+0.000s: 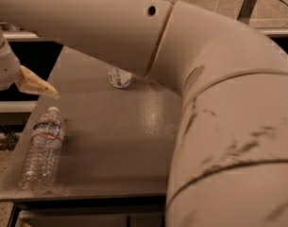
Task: Pick water bottle
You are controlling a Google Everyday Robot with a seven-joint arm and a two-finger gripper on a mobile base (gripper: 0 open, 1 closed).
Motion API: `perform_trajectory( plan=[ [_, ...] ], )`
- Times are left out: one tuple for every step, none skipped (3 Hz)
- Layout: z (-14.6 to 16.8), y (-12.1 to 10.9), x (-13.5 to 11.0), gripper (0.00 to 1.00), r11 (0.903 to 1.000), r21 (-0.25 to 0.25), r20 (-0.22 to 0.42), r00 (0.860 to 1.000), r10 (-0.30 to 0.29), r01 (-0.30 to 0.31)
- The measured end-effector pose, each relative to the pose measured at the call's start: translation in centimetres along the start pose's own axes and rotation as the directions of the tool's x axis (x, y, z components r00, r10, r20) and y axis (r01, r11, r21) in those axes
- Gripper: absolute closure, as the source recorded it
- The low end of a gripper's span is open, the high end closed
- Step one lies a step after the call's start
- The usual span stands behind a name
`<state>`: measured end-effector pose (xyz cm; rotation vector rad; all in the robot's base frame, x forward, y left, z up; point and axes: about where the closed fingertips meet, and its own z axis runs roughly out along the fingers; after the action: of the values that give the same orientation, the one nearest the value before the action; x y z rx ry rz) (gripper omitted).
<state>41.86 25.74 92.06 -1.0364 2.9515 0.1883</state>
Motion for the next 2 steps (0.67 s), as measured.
perform_trajectory(
  plan=[
    [0.4,0.4,-0.3,0.00,0.9997,-0.018,0.009,1.000,-0.018,0.018],
    [3.2,0.6,0.8,0.00,0.9998,-0.015,-0.071,0.997,-0.013,0.012]
  ],
)
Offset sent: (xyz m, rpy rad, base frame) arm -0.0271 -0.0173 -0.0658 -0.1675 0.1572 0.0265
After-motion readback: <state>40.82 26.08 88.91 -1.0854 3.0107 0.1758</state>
